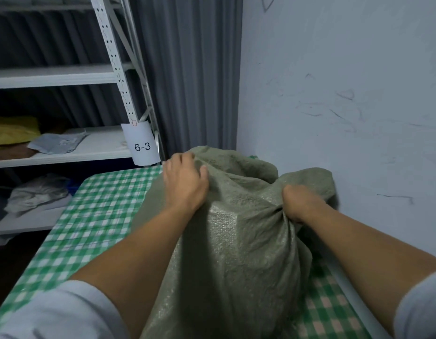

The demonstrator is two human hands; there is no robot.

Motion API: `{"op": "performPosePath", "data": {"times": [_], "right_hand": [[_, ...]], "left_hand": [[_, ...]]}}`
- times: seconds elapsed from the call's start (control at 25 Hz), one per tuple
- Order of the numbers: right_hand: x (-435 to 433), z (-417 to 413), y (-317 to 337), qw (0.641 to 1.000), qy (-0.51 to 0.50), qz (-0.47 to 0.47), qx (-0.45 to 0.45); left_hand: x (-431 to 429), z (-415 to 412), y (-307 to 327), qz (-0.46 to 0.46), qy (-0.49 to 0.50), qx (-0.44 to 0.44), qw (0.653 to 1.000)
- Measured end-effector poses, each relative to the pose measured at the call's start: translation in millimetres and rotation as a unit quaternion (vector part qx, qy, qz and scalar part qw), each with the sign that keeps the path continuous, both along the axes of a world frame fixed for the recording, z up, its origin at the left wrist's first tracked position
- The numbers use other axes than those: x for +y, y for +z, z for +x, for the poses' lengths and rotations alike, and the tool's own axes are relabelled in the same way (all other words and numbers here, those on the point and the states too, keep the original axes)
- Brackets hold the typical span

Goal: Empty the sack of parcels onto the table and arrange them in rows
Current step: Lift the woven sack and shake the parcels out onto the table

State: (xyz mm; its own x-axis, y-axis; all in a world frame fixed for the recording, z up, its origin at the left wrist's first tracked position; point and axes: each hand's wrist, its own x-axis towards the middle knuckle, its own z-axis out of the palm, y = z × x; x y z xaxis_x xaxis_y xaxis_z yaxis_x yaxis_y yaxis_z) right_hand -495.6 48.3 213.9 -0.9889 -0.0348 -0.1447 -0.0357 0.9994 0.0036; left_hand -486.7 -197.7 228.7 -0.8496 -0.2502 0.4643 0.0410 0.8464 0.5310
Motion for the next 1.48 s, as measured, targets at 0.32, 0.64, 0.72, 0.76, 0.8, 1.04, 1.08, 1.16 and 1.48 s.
{"op": "performPosePath", "data": {"times": [0.32, 0.64, 0.72, 0.76, 0.8, 1.04, 1.08, 1.16, 1.48], "right_hand": [[-19, 9, 28, 0.995, -0.02, 0.08, -0.052], [-91, 13, 47, 0.995, 0.015, -0.094, -0.003], [-93, 16, 35, 0.999, 0.043, -0.009, 0.011], [-93, 18, 31, 0.998, 0.054, 0.019, 0.023], [-93, 19, 26, 0.997, 0.059, 0.037, 0.032], [-99, 8, 1, 0.993, 0.049, 0.099, 0.034], [-101, 6, -3, 0.992, 0.048, 0.108, 0.041], [-106, 3, -10, 0.991, 0.039, 0.119, 0.052], [-122, -9, -26, 0.986, 0.004, 0.147, 0.078]], "left_hand": [[-17, -9, -22, 0.119, 0.01, -0.233, 0.965], [10, -26, -36, 0.378, -0.095, -0.269, 0.881], [-5, -26, -46, 0.4, -0.048, -0.235, 0.885], [-15, -25, -51, 0.37, -0.003, -0.228, 0.9], [-26, -24, -59, 0.331, 0.044, -0.235, 0.913], [-66, -8, -104, 0.21, 0.146, -0.36, 0.897], [-69, -5, -112, 0.216, 0.148, -0.364, 0.894], [-76, -3, -129, 0.227, 0.142, -0.373, 0.888], [-117, 11, -189, 0.377, 0.185, -0.41, 0.809]]}}
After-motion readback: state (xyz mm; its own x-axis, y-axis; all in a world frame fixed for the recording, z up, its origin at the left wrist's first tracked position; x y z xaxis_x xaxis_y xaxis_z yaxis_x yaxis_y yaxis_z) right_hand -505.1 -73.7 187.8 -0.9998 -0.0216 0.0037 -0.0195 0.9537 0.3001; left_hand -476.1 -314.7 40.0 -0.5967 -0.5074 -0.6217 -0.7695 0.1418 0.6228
